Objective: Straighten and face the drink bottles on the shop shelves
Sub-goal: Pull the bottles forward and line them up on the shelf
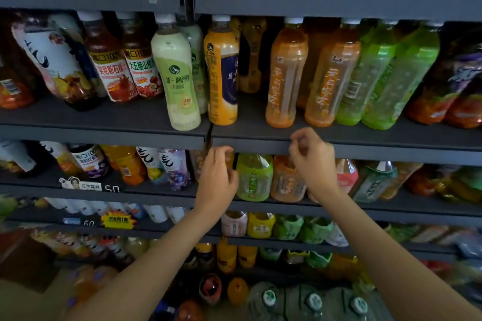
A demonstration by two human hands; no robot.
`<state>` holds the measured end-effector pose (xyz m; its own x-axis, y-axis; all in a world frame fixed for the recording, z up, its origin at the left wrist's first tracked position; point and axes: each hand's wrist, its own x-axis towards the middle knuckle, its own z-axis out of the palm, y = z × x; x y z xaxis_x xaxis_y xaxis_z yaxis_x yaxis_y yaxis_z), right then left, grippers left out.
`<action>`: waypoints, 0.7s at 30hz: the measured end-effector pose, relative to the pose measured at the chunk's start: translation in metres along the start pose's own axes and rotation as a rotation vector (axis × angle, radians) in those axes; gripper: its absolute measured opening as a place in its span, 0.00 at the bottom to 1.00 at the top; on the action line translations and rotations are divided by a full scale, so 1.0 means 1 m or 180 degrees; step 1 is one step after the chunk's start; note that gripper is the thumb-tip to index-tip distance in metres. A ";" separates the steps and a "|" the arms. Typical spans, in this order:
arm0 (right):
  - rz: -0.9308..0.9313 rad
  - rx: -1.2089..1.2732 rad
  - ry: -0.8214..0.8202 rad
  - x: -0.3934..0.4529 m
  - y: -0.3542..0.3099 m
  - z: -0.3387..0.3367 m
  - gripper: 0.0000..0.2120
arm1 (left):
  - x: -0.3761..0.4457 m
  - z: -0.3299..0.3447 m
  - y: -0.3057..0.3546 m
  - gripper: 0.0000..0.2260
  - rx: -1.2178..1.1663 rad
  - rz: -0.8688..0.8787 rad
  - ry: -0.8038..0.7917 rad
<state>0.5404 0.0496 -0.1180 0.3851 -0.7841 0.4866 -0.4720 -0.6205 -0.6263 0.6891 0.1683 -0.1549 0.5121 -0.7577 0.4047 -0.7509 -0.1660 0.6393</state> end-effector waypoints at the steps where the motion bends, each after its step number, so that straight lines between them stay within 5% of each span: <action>1: -0.0131 -0.0107 -0.0192 -0.006 0.001 0.004 0.04 | -0.003 0.002 -0.006 0.15 0.0027 -0.0111 -0.0157; 4: -0.0424 -0.0259 -0.0598 -0.014 0.003 0.023 0.04 | -0.008 0.003 -0.021 0.16 0.0213 -0.0418 -0.0642; 8: -0.0372 -0.0226 -0.1175 -0.018 -0.006 0.056 0.07 | -0.007 -0.011 -0.040 0.15 0.0314 -0.0715 -0.0539; 12: 0.0348 0.0138 -0.2012 -0.029 -0.017 0.114 0.27 | -0.009 -0.029 -0.064 0.16 0.0519 -0.0977 -0.0522; 16: 0.1355 0.0785 -0.1809 -0.036 -0.031 0.160 0.43 | -0.016 -0.041 -0.083 0.17 0.0539 -0.1006 -0.0563; 21: 0.2405 0.0624 -0.1057 -0.010 -0.051 0.187 0.39 | -0.013 -0.054 -0.100 0.16 0.0372 -0.0983 -0.0559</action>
<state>0.7088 0.0917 -0.2046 0.2489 -0.9242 -0.2898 -0.5620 0.1059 -0.8204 0.7797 0.2286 -0.1889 0.6502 -0.7556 0.0795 -0.6199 -0.4670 0.6306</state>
